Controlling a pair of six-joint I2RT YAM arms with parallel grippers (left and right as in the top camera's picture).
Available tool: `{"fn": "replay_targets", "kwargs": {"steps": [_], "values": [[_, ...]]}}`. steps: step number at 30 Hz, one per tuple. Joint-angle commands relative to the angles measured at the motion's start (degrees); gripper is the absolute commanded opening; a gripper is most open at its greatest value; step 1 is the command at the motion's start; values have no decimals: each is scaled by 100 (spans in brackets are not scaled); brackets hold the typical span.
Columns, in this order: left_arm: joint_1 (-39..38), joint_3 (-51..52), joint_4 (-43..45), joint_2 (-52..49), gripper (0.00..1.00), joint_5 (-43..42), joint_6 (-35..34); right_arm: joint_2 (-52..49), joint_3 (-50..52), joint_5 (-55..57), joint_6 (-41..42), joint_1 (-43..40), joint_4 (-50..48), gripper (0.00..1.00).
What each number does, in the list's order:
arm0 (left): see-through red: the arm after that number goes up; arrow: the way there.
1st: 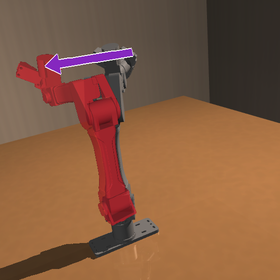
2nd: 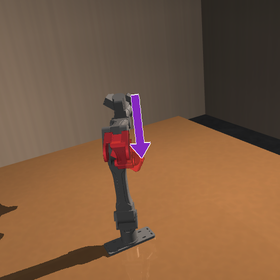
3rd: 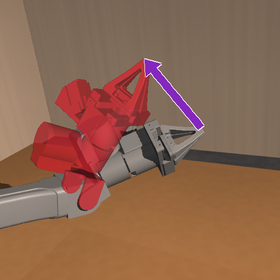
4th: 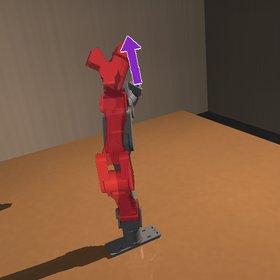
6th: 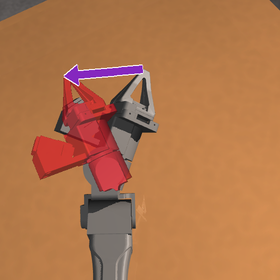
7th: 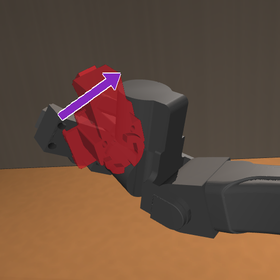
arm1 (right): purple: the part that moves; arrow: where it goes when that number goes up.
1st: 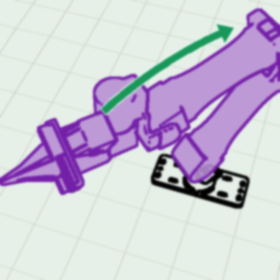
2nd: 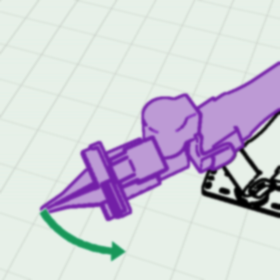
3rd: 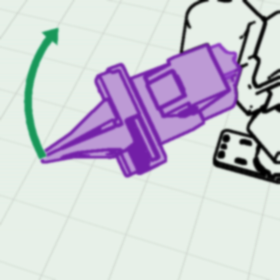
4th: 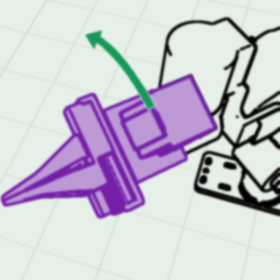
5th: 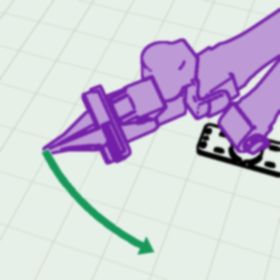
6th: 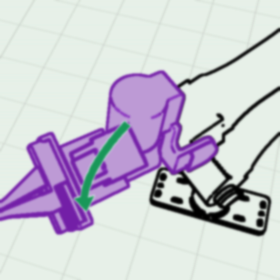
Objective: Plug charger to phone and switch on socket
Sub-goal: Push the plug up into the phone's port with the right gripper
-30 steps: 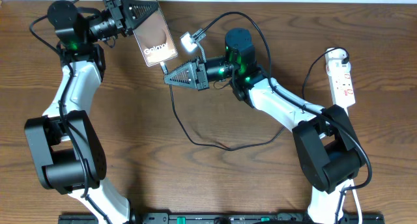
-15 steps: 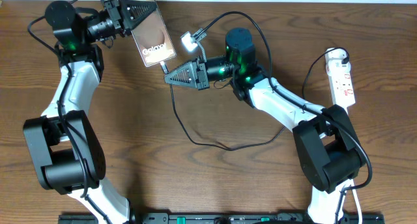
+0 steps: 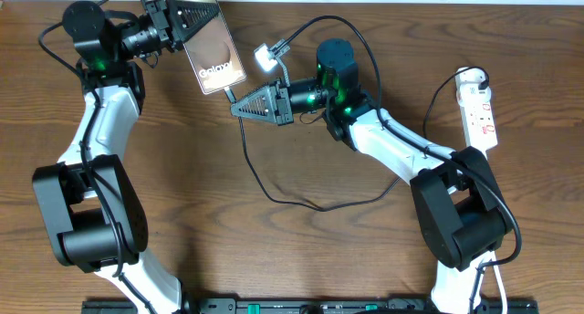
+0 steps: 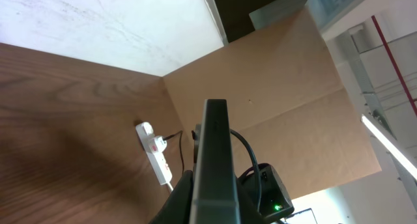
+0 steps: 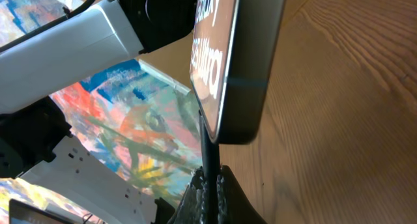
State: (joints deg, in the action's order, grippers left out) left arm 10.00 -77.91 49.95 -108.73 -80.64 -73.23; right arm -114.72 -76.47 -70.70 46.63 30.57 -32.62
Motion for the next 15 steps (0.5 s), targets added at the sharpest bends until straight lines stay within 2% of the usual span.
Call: {"fn": "replay_targets", "kwargs": {"steps": [1,15], "values": [[-72,-4,50,114,8,-122,50,-59,-72,313,151,-42,-20,1],[-120,-4,52,114,7,-214,122,-59,-72,566,420,-42,-372,1]]}}
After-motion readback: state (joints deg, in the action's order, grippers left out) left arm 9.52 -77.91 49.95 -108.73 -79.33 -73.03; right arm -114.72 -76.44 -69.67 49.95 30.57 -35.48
